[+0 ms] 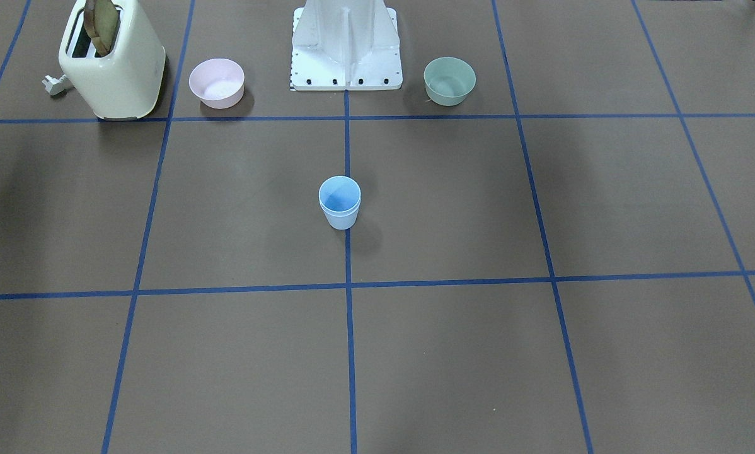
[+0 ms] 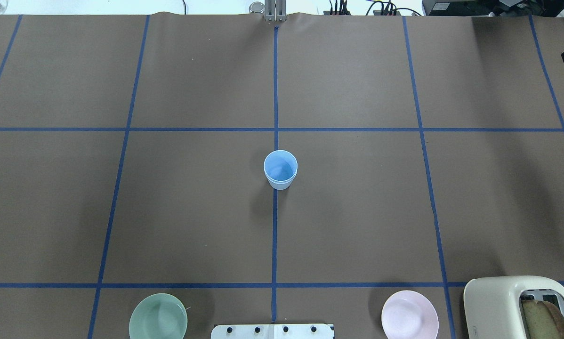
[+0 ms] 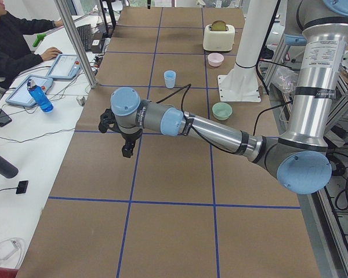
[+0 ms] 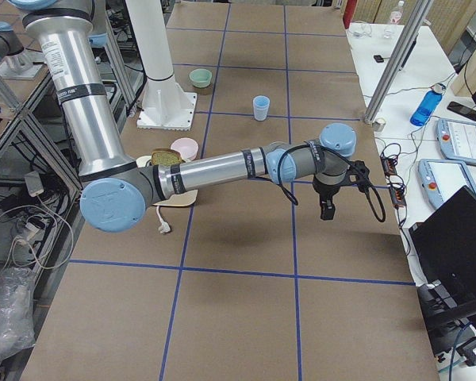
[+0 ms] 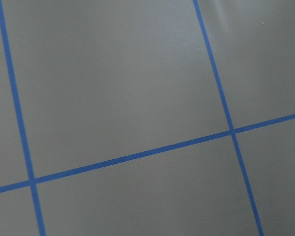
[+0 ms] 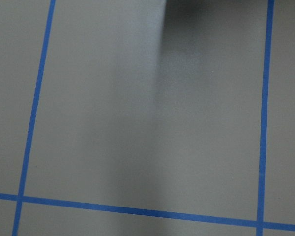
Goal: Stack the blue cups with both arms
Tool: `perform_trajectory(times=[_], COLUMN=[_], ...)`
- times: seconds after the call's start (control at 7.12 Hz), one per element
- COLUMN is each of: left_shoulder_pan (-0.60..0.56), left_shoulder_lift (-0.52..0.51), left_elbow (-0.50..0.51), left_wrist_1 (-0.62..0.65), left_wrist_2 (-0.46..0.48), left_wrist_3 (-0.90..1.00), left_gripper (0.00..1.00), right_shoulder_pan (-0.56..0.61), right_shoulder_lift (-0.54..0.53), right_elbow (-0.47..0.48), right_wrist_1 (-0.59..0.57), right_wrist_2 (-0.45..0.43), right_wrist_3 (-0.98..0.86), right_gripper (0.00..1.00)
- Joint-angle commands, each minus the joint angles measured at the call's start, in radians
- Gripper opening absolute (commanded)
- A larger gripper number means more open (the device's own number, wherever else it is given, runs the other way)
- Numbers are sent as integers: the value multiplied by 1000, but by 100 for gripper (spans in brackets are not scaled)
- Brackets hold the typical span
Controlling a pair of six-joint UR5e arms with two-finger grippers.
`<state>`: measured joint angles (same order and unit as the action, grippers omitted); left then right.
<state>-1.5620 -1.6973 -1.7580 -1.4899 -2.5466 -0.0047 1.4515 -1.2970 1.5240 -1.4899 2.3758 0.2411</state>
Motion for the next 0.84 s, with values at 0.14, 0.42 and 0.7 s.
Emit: perform_trajectory(times=[0.14, 0.42, 0.7], left_shoulder_pan=[-6, -7, -9], left_shoulder_lift=[-1, -1, -1], left_elbow=[-1, -5, -5], left_wrist_1=[13, 11, 11], left_wrist_2=[5, 5, 6], left_wrist_3=[8, 8, 8], left_gripper=[98, 98, 98], right_shoulder_pan=[7, 7, 7], right_shoulder_lift=[-33, -42, -45], right_elbow=[-2, -1, -2], right_wrist_1=[46, 48, 48], right_wrist_2=[-22, -53, -53], right_wrist_3=[-5, -3, -2], right_gripper=[100, 100, 100])
